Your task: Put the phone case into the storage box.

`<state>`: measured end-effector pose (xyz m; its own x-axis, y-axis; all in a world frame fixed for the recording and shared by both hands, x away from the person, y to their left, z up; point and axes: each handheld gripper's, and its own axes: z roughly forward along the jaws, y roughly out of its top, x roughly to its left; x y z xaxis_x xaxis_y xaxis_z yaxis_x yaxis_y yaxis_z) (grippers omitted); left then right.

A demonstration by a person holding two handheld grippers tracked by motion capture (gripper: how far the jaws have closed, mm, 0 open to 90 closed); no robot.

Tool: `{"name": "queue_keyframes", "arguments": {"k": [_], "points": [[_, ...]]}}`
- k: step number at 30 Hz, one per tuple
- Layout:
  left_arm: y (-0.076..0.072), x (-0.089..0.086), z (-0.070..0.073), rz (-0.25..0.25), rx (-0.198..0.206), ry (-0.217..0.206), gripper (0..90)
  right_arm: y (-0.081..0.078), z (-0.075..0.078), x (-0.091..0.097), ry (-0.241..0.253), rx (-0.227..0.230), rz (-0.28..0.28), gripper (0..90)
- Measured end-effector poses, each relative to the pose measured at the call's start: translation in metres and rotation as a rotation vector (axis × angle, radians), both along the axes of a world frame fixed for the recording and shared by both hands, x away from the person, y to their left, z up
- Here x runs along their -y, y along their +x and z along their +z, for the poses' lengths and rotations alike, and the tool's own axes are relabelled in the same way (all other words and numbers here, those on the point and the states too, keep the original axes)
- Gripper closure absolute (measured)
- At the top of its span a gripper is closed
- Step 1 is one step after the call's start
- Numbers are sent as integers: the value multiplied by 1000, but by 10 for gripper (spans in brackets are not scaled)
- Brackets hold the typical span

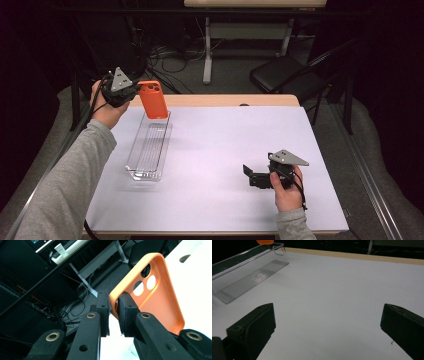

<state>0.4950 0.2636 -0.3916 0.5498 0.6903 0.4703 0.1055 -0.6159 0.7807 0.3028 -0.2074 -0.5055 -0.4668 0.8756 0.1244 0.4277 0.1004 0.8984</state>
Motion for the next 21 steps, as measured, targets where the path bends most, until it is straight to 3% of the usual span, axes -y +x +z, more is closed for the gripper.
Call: {"name": "queue_keyframes", "arguments": {"k": [21], "points": [[17,2,-24,8,43,49,806,-2,1,5,14,-14,-5,0]]}}
